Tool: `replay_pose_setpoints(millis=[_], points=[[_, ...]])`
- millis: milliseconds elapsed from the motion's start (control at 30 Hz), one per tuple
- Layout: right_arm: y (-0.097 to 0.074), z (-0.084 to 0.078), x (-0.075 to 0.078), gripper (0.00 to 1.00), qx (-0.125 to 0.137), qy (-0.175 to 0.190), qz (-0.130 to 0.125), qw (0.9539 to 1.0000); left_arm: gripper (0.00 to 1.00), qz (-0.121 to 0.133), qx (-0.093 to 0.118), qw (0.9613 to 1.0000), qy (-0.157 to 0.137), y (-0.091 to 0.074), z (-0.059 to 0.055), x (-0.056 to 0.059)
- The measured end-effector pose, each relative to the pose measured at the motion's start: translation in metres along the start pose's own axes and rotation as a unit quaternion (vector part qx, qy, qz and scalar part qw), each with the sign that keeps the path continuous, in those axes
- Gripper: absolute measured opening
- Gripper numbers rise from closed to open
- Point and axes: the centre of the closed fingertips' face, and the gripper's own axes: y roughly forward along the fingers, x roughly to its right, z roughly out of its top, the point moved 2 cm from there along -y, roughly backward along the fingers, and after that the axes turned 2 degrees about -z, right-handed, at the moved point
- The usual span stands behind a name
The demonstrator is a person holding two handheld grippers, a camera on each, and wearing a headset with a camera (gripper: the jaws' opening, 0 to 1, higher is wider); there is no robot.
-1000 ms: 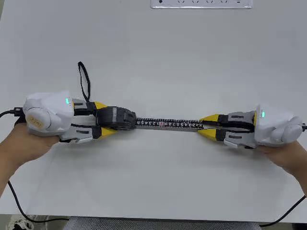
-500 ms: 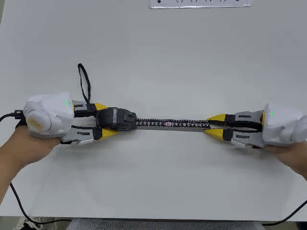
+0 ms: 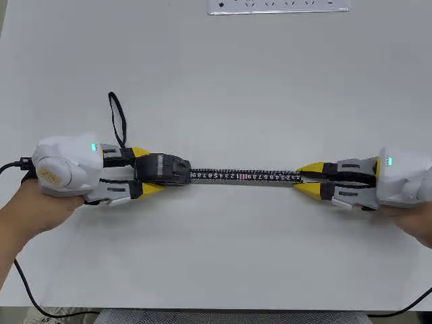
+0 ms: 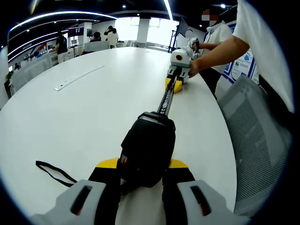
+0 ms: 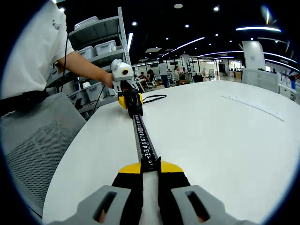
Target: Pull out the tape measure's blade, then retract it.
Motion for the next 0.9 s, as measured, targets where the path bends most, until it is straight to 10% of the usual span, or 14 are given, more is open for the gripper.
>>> replay_pose_setpoints(millis=[900], points=[[-0.026,-0.008,0.007,0.08,-0.004,0.009,-0.013,0.9999,0.30,0.001,-0.002,1.0000,0.000,0.000,0.001,0.000]])
